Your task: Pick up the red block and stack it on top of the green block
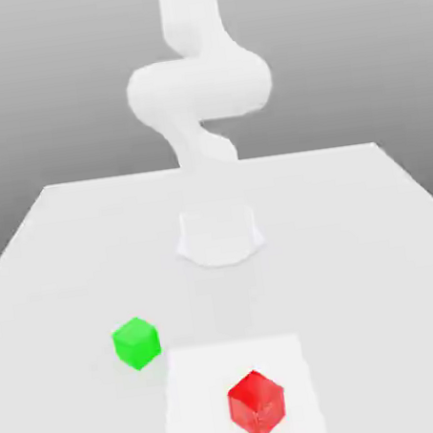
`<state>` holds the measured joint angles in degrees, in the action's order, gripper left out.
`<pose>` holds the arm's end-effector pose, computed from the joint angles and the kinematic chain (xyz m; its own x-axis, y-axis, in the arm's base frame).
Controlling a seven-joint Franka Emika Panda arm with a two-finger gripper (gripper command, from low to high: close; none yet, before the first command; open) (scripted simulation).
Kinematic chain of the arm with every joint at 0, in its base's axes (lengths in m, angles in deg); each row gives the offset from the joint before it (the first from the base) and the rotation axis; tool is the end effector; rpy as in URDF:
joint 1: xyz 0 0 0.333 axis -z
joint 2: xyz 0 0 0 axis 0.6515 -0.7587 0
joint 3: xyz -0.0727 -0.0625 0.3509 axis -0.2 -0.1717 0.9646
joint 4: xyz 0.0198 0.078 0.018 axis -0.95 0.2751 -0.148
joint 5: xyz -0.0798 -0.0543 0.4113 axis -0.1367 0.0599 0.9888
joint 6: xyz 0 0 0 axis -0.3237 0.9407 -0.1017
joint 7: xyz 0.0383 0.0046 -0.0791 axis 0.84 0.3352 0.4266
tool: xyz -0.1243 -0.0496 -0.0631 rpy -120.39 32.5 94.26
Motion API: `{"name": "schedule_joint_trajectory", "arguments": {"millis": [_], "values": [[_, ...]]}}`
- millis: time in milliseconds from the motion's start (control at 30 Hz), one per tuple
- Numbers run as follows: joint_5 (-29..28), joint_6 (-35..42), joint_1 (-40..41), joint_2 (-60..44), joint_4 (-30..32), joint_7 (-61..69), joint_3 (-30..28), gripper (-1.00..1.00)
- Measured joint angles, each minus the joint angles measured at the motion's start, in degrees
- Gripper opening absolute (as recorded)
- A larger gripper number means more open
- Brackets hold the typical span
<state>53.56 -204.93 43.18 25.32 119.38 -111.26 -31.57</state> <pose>0.4077 0.0051 0.6730 0.4627 -0.7648 0.4483 -0.5914 -0.6430 -0.4866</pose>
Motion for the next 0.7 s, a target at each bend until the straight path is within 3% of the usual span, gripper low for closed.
{"name": "schedule_joint_trajectory", "arguments": {"millis": [367,700], "values": [[-5.3,-9.9,8.9,-23.3,6.5,-24.9,9.3,0.0],[-6.7,-18.9,10.2,-43.7,12.3,-44.9,11.0,0.0]]}}
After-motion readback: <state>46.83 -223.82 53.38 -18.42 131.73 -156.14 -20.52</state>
